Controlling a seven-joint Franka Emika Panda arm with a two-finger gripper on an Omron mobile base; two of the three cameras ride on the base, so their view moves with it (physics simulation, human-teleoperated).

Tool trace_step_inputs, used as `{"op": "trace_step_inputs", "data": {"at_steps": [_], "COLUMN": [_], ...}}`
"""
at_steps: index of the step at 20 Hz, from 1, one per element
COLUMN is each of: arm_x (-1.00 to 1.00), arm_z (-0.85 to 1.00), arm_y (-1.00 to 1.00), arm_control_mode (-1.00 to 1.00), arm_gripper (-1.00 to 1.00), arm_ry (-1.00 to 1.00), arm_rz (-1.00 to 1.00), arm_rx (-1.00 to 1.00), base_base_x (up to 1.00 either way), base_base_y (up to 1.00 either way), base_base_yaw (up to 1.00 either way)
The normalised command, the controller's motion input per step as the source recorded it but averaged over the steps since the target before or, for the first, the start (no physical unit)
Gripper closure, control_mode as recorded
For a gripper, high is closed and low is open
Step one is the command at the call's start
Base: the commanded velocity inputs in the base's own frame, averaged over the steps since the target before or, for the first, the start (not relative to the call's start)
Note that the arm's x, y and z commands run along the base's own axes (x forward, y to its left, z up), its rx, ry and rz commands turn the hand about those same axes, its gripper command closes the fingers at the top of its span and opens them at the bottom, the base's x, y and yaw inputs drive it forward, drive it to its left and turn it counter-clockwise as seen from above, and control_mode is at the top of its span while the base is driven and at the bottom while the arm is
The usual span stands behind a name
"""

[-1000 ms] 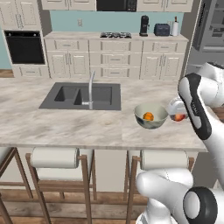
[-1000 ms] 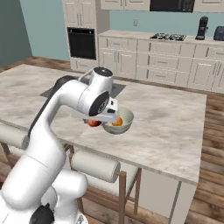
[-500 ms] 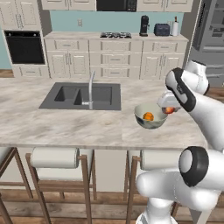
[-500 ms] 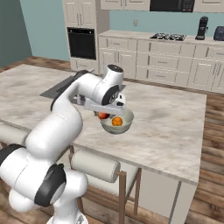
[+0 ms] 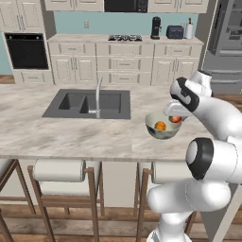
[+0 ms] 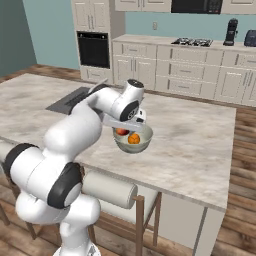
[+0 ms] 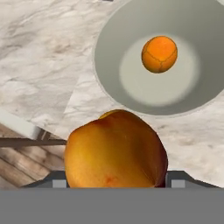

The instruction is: Retrieve the orange and peach from the fridge and place them into the bowl on the dining table.

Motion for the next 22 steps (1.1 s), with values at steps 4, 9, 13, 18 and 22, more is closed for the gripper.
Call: {"op": "trace_step_inputs", "data": {"at_steps": [4, 9, 13, 18, 22], "arm_x": [0.46, 0.48, 0.41, 0.40, 0.49], "arm_z": [-0.19, -0.27, -0.36, -0.31, -0.21], "arm_y": [0.00, -0.02, -0.14, -0.15, -0.09], "arm_control_mode": [-1.00, -1.00, -1.00, -1.00, -1.00], "arm_gripper": [1.00, 1.00, 1.00, 1.00, 1.00], "arm_ry": [0.00, 0.00, 0.00, 0.00, 0.00], "arm_rz": [-0.09, -0.09, -0.08, -0.07, -0.07], "arm_rx": [0.00, 0.00, 0.00, 0.00, 0.00], "base_base_x": [0.00, 0.00, 0.00, 0.00, 0.00], "base_base_y": [0.00, 0.00, 0.00, 0.00, 0.00], "base_base_yaw": [0.00, 0.00, 0.00, 0.00, 0.00]}}
